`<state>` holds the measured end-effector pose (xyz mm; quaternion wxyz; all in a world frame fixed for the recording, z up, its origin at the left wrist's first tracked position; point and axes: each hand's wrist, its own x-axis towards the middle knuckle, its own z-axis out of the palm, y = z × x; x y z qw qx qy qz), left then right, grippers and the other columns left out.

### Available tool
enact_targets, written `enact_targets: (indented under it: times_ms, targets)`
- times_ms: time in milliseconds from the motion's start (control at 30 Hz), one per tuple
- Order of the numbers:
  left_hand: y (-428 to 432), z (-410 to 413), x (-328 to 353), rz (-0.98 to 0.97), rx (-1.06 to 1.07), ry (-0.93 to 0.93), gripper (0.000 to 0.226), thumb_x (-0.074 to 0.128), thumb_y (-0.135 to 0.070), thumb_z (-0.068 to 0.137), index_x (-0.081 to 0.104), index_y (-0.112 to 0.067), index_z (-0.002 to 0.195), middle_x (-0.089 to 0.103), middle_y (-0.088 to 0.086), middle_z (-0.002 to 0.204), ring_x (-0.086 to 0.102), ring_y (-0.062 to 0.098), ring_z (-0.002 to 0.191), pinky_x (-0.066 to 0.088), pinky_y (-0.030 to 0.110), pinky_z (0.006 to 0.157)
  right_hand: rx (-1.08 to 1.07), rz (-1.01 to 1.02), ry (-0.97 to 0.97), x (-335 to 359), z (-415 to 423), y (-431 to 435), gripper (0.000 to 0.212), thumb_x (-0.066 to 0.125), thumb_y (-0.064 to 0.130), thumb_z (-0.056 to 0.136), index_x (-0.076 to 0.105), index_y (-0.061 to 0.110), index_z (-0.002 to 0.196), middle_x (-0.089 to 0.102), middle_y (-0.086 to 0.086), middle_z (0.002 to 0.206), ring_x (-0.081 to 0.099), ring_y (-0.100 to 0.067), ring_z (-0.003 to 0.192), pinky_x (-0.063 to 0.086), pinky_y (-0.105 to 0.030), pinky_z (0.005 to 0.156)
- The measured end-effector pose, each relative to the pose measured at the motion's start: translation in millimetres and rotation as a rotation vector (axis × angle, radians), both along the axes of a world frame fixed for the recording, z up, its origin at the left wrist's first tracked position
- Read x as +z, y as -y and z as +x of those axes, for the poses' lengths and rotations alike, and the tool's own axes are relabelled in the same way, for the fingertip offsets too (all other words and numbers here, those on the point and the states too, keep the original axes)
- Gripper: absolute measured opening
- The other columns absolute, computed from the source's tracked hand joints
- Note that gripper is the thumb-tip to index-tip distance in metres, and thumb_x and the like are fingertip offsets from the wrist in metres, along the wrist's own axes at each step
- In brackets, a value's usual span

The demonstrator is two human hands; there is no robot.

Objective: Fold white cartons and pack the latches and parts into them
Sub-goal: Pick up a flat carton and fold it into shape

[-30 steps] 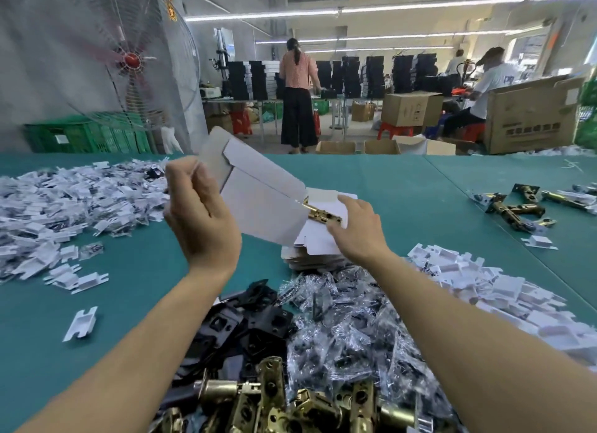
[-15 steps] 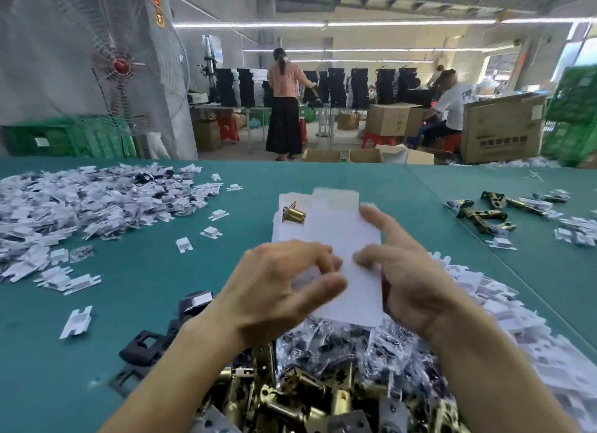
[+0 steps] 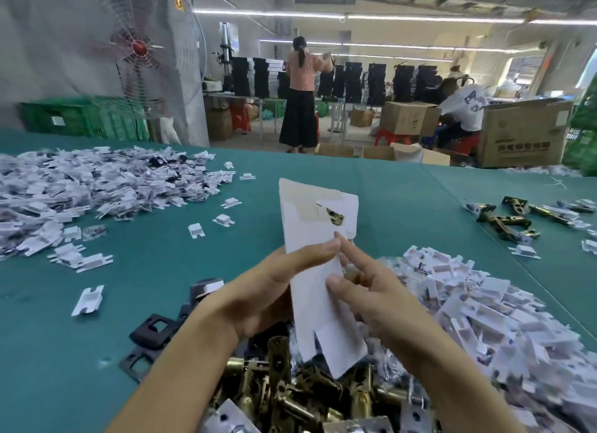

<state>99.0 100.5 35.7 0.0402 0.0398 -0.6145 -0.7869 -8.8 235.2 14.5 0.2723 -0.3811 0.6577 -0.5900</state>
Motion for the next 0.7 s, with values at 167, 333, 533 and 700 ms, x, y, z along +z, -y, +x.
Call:
enact_targets:
  times_ms: [167,333,533,700]
  targets:
    - [0.6,0.2,-2.5,-0.109,0.117,-0.112,0.049,0.072,-0.022,0.08,0.062,-0.012,0.127,0.073,0.009,0.118,0.07,0.024,0.109,0.058,0.028,0.083,-0.147,0.001,-0.419,0.8,5.6,10.2,0.063,0.064,0.032,0.094,0.035,0.049,0.147,0.062,0.022,0.112,0.062,0.003,0.099,0.048,-0.018,0.084]
    - [-3.3,-2.9,-0.9,-0.337,0.206,-0.259,0.06,0.074,-0.012,0.075,0.057,-0.016,0.132,0.068,0.009,0.123,0.064,0.02,0.117,0.055,0.032,0.092,-0.109,-0.211,-0.675,7.2,2.8,5.5,0.072,0.064,0.025,0.094,0.026,0.059,0.145,0.039,0.023,0.133,0.046,0.009,0.119,0.043,-0.01,0.095]
    - [-3.0,-6.9,-5.2,-0.581,0.345,-0.303,0.08,0.079,-0.025,0.072,0.042,-0.02,0.143,0.057,0.004,0.136,0.051,0.016,0.133,0.046,0.043,0.107,-0.142,-0.174,-0.984,13.9,1.2,2.8,0.083,0.065,0.004,0.071,0.038,0.038,0.143,0.035,0.004,0.144,0.038,-0.016,0.131,0.029,-0.003,0.102]
    - [0.5,-7.8,-11.4,-0.6,0.222,-0.25,0.092,0.082,-0.023,0.073,0.034,-0.024,0.151,0.05,0.0,0.145,0.051,0.015,0.134,0.049,0.045,0.106,-0.204,-0.121,-1.043,10.7,-3.7,0.5,0.081,0.083,0.001,0.067,0.047,0.027,0.134,0.038,0.001,0.135,0.039,-0.019,0.121,0.026,0.004,0.093]
